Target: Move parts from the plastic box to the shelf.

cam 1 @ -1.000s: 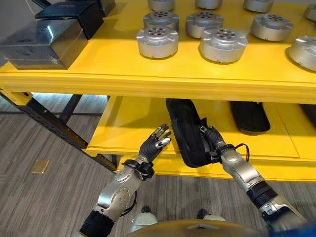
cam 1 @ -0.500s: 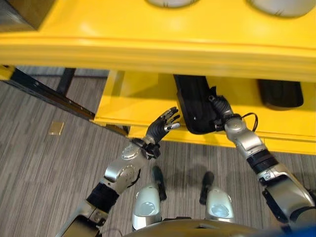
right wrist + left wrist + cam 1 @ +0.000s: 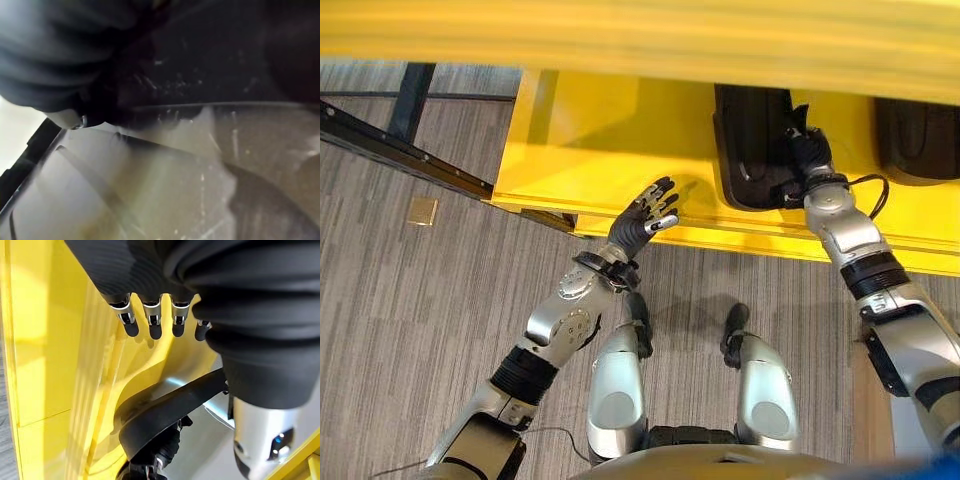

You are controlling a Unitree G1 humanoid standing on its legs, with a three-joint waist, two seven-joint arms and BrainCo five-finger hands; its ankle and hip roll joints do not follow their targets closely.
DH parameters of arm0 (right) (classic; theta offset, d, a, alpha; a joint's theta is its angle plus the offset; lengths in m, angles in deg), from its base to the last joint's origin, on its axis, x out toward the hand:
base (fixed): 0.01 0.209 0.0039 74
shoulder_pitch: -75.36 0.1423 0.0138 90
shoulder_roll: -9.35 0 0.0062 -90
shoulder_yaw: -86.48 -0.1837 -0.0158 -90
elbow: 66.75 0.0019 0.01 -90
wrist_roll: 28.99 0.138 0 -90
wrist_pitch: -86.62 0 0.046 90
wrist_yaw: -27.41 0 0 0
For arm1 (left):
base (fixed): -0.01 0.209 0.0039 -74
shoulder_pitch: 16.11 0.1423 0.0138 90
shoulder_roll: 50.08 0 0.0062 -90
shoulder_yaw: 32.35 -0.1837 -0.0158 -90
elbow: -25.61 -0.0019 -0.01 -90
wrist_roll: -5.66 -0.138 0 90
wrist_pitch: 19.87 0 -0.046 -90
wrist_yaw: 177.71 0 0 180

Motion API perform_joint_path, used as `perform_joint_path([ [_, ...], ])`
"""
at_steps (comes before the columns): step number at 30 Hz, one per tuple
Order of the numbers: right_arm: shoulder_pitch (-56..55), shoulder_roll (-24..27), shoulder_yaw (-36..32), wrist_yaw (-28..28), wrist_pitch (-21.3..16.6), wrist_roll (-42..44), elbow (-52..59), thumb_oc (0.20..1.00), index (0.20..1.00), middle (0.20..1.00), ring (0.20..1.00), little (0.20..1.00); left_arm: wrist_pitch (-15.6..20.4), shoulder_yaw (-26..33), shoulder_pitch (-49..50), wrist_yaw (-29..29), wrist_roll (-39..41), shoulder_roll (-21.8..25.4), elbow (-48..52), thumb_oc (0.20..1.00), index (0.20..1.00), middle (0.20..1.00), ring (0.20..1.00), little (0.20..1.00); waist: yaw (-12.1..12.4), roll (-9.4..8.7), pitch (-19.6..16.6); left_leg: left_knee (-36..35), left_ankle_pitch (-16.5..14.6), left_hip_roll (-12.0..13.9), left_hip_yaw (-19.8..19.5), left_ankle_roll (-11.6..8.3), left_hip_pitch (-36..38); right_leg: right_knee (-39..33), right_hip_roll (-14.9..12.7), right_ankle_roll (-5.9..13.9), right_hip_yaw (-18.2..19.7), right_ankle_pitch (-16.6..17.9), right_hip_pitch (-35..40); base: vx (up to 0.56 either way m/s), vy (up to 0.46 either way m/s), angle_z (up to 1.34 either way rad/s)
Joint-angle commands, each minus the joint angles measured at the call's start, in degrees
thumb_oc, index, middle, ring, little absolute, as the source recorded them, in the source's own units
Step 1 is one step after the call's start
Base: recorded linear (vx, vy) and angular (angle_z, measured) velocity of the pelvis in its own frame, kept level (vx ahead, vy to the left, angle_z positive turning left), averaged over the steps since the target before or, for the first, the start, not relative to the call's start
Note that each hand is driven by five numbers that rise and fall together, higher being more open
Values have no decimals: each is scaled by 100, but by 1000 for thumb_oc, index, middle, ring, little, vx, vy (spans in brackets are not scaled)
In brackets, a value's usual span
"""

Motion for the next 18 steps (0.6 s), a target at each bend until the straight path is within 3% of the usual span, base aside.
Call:
perform_joint_path([
  [1, 136, 219, -141, -210, 31, 331, -205, 200, 200, 200, 200, 200, 291, -4, 26, 160, 148, -34, 857, 1000, 1000, 1000, 1000, 1000, 71, 87, -109, 213, -244, 261, 141, -211, 169, 797, -312, 231, -266, -442, -31, -50, 20, -3],
  [9, 633, 415, -103, -217, 140, 523, -847, 200, 200, 200, 200, 200, 269, -173, -132, -152, 108, -58, 780, 1000, 1000, 1000, 1000, 1000, 89, 93, -109, 867, -589, 310, 75, -96, -346, 1542, -469, 171, -164, -703, -656, -64, 13, -6],
  [18, 1259, 434, 75, -284, 163, 745, -1715, 200, 200, 200, 200, 200, 286, -331, -214, -256, 141, -61, 685, 1000, 1000, 1000, 1000, 1000, 179, 188, -109, 987, -642, 287, 22, -94, -515, 1878, -586, 168, -137, -807, -930, -11, 6, 3],
])
